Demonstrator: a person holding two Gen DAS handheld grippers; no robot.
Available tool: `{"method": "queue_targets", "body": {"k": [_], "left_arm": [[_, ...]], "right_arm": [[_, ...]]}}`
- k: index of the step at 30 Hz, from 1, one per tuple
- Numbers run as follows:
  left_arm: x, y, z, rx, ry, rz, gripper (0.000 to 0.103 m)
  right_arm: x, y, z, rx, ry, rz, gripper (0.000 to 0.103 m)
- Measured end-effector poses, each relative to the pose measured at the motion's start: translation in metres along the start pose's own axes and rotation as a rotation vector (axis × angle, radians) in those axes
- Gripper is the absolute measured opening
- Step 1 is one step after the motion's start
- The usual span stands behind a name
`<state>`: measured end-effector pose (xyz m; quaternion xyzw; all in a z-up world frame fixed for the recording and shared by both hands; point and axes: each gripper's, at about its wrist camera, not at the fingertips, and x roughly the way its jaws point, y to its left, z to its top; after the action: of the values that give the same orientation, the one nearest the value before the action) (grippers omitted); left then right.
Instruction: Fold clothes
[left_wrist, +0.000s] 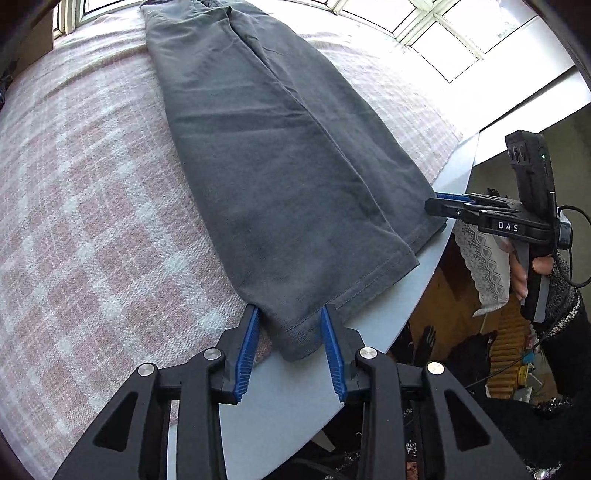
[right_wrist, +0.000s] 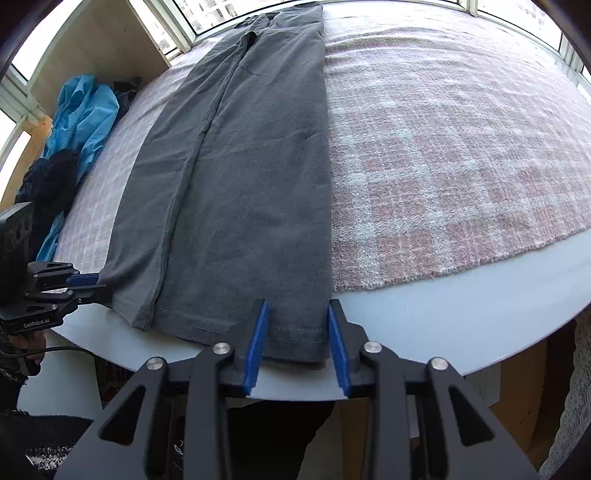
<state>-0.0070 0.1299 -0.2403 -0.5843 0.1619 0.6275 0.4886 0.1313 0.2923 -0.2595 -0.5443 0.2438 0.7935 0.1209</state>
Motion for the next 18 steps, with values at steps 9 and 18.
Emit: {"method": "queue_targets", "body": {"k": [9,18], "left_arm": [[-0.014,0.001,0.004,-0.044,-0.077,-0.109,0.007],[-0.067,0.012,0.048,-0.093,-0.197,-0.23,0.007]], "right_arm": [[-0.038,-0.024,0.019,0.205,-0.086,0.295,0.005],[-0.077,-0.04,0.081,0.282,-0.193,0.465,0.005]]}}
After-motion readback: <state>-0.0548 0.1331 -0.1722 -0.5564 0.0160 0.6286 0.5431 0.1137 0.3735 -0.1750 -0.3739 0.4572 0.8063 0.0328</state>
